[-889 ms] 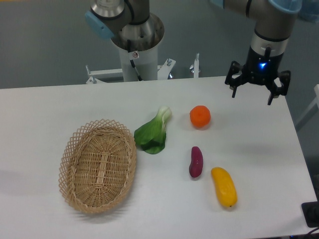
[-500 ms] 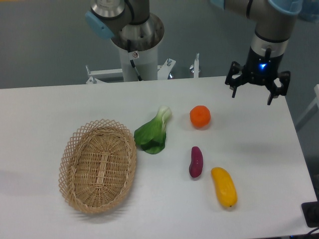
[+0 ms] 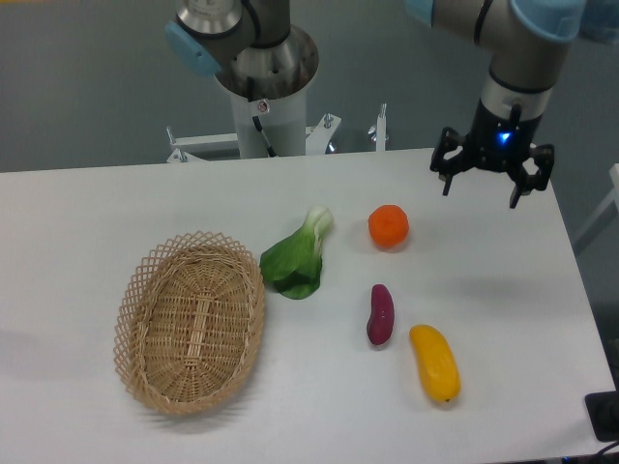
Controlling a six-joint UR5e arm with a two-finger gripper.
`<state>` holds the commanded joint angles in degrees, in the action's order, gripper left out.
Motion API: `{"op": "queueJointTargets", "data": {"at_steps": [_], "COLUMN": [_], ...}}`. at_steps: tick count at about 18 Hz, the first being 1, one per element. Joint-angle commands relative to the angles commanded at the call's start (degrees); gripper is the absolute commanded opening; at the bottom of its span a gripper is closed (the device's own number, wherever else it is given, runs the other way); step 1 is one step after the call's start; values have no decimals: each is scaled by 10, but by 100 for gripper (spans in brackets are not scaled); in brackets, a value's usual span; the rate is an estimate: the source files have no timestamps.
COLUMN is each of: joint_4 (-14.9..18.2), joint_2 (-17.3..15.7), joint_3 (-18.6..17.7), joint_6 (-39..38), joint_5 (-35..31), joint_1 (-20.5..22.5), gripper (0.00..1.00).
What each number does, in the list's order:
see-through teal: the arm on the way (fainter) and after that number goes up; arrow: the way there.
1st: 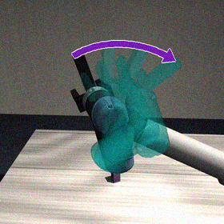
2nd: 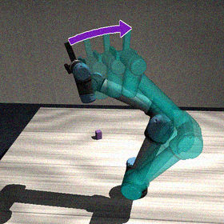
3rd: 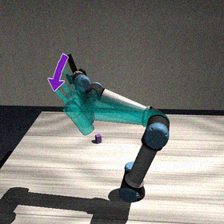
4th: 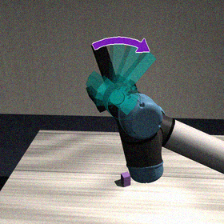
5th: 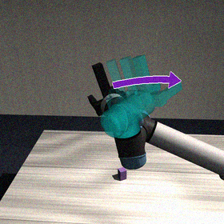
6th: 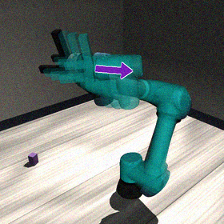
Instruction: Pick up the mango from the table
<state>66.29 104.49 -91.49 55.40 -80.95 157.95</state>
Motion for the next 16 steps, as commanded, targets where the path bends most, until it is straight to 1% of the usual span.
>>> {"op": "queueJointTargets", "data": {"at_steps": [1,3,5,7,8,10,12,13,15,16], "joint_4": [-26,-75,-104,-130,-139,-145,-149,-150,-168,-178], "joint_2": [14,30,49,69,83,109,138,152,182,193], "joint_3": [-1,-8,-8,-6,-5,9,42,53,74,76], "joint_6": [-28,-69,-125,-159,-169,-174,-180,-185,-188,-190], "joint_5": [-1,2,1,2,1,1,1,1,1,1], "joint_1": [-7,-18,-30,-40,-48,-57,-65,-68,-71,-75], "gripper": [100,100,100,100,100,100,100,100,100,100]}}
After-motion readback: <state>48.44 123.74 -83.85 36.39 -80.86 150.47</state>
